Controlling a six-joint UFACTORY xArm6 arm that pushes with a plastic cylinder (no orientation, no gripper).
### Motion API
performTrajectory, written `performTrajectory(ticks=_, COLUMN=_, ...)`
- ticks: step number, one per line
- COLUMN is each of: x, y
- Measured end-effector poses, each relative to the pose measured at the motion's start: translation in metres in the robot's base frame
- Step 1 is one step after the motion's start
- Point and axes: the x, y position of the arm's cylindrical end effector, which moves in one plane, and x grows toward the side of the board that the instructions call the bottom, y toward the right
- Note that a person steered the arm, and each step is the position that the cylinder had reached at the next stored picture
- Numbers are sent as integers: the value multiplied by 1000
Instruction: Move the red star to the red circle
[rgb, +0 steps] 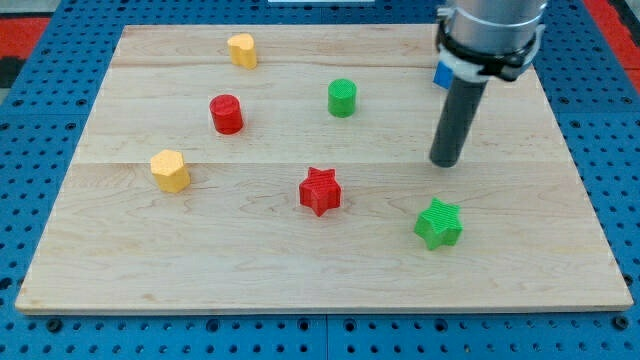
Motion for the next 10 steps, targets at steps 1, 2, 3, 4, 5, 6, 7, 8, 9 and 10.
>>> performTrajectory(ticks=1, x=28, y=-35)
performTrajectory(ticks=2, x=56, y=-53)
performTrajectory(ticks=3, x=55, y=-78)
performTrajectory(ticks=4, x=55, y=-124)
performTrajectory(ticks=5, x=52, y=-153)
performTrajectory(ticks=6, x=41, y=-164)
performTrajectory(ticks=7, x=28, y=-145)
performTrajectory(ticks=8, x=7, y=-141)
performTrajectory(ticks=9, x=-6, y=-161)
performTrajectory(ticks=10, x=-23, y=-174)
